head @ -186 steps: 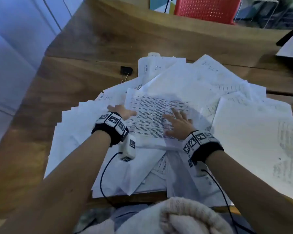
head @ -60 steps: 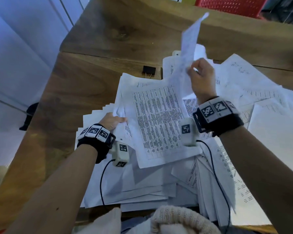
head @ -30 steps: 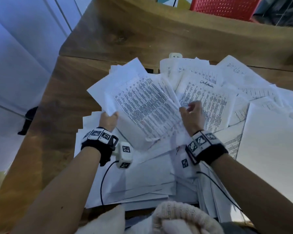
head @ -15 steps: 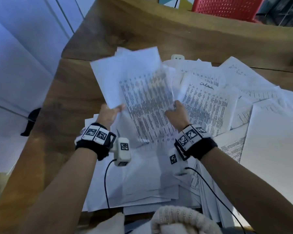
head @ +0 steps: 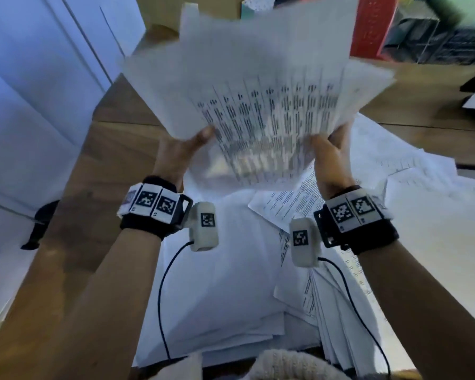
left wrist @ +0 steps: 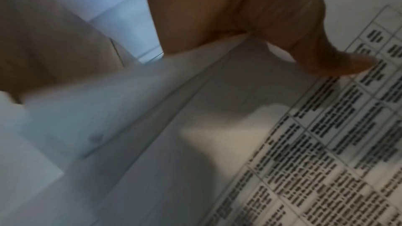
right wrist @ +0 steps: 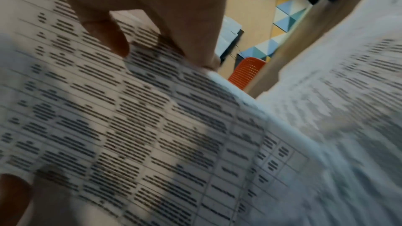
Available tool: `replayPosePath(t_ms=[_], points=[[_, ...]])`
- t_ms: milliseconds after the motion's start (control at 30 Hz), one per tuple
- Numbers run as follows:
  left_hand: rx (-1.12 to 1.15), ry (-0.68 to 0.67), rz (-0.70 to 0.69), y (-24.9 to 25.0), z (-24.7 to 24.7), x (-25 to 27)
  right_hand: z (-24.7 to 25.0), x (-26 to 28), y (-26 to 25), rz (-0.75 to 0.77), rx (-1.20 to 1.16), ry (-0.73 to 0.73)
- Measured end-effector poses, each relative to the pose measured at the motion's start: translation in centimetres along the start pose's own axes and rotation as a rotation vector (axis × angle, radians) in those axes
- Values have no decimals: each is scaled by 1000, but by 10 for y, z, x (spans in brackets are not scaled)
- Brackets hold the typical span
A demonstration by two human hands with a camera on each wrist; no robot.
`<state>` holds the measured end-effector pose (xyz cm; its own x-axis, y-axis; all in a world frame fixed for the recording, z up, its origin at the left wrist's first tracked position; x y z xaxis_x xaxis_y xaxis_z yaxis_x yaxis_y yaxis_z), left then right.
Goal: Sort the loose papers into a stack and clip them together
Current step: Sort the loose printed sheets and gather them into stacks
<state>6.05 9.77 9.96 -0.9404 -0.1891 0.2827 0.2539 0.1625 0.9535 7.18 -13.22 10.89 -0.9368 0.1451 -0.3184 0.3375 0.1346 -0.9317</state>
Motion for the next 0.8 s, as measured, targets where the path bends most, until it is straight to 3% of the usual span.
replayPosePath(t_ms=[100, 267, 333, 400, 500, 600, 667, 800], points=[[-40, 34, 68, -29, -2, 2, 1, 19, 22, -111, 53, -68], [-102, 43, 106, -57, -7, -6, -10, 30, 51, -120, 222, -173], [-121, 114, 125, -52, -6, -12, -9, 20, 59, -84, 271, -186], [-233, 218, 116, -44, -3, -19, 6, 10, 67, -141, 345, -144], [-373, 206, 129, -42, -6, -34, 54, 0, 91, -328, 588, -58], [-542, 45, 261, -58, -23, -42, 104, 5, 104, -583, 929, 129], [-677, 11, 340, -73, -32, -42, 129, 16, 103, -789, 1092, 207], [-825, -46, 462, -108, -58, -41, 156, 31, 111, -957, 1152, 228]])
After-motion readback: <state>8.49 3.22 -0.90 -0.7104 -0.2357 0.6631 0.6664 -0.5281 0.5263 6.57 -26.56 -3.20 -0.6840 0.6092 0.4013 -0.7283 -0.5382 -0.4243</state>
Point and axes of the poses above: each hand's wrist, its own x-axis away from the middle knuckle, its own z-axis out of the back of the hand, y = z × x, the point moved 4 cm from there along -x, towards the middle knuckle, and after that the axes turned 14 degrees about z, right-handed, at the moved point
